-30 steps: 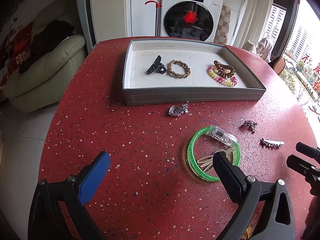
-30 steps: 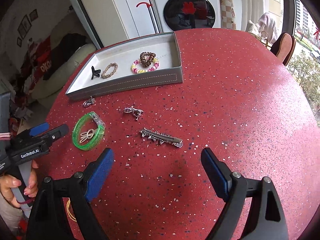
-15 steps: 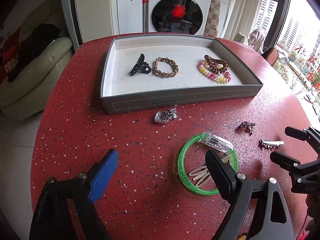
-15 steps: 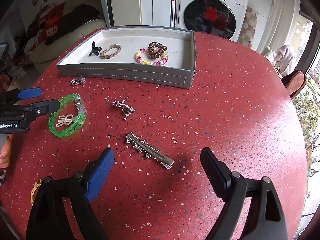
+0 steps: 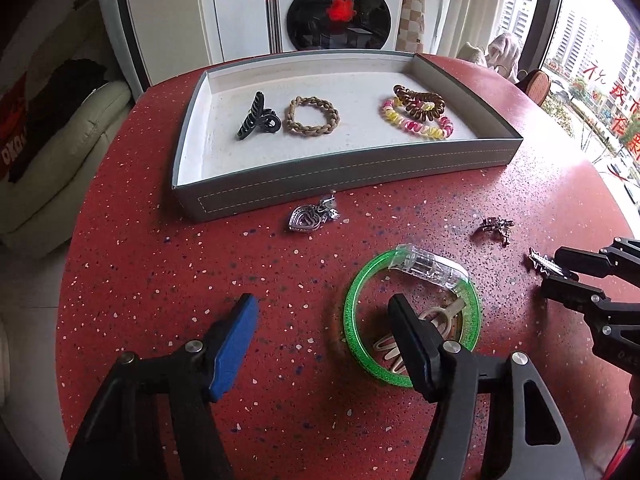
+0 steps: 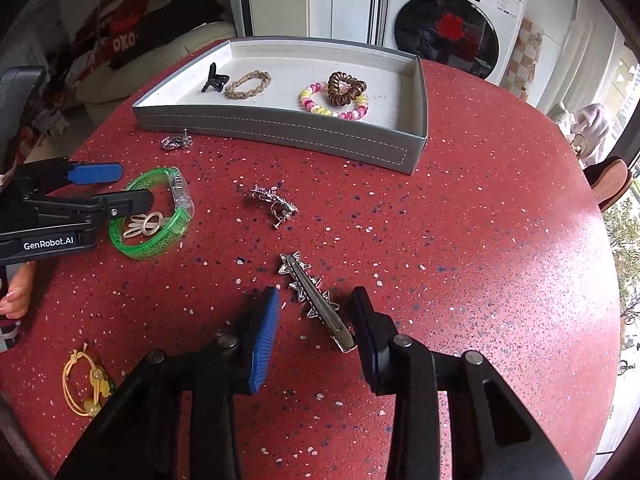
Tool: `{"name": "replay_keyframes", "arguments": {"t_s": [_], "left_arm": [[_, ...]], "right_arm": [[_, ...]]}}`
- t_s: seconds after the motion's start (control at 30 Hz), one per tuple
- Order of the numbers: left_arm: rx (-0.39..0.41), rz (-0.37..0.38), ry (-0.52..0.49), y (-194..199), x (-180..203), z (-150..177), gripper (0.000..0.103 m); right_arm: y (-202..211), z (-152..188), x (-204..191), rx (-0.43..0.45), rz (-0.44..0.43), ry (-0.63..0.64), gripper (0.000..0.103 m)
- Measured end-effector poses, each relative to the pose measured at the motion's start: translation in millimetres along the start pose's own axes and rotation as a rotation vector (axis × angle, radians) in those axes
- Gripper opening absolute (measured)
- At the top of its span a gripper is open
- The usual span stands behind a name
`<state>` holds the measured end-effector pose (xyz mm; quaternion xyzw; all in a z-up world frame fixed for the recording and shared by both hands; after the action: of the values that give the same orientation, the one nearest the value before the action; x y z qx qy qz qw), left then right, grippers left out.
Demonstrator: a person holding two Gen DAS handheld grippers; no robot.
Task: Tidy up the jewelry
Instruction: 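Grasp the silver rhinestone barrette with the right tool while the left grasps the green bangle, then carry the barrette and green bangle over the white tray with both tools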
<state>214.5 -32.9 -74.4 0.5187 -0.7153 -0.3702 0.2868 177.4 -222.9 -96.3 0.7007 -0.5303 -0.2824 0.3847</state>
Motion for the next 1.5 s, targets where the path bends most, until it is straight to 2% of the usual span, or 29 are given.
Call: {"name": "replay_keyframes", "arguments": {"t_s": [0.13,0.2,0.27,0.3,0.33,0.37,0.4,0.53,0.8,1.07,1.27,1.5], "left_arm": [[0.002,0.004,-0.021,2,3,0,0.071],[0.002,0.01,-0.03,3,5,0,0.064],[0.004,0.012,-0.041,4,7,-1,0.052],[0.003,0.014,-0.047,4,8,-1,0.051],[0.005,0.019,-0.053,4,9,0,0.043],[0.007,0.022,-0.06,5,10,0,0.03],[0.008,0.018,-0.069,5,11,1,0.026],[0.021,0.044,-0.053,9,9,3,0.026],[0.06,0.08,0.013,23,-2,0,0.026],[0.102,0.085,0.029,40,-7,-7,0.026],[0.14,0.075,0.054,49,-16,-20,0.026],[0.172,0.062,0.086,52,-34,-47,0.026]], "right_arm": [[2,1,-4,-0.014,-0.001,-0.008,0.021],[2,1,-6,-0.018,0.011,-0.013,0.018],[3,1,-7,-0.02,0.024,-0.026,0.018],[3,2,-7,-0.021,0.028,-0.037,0.018],[3,2,-7,-0.021,0.03,-0.048,0.018],[4,3,-7,-0.021,0.032,-0.059,0.018],[4,3,-6,-0.02,0.035,-0.068,0.018],[10,4,-3,0.004,0.028,-0.126,0.014],[23,7,6,0.035,-0.002,-0.208,0.014],[34,3,9,0.067,-0.02,-0.249,0.014],[45,-14,11,0.112,-0.04,-0.276,0.014],[54,-52,15,0.169,-0.064,-0.281,0.014]]}}
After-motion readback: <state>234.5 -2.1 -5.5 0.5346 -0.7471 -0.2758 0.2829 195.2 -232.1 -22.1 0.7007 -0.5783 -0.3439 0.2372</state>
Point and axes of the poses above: each gripper's, at about its wrist camera, not at the fingertips, and y roughly against the way its jaws point, x to its right, z to its underside, the point moved 3 cm from there along -y, roughly the way its jaws point, and after that the axes turned 3 degrees about x, right-handed, at the moved point
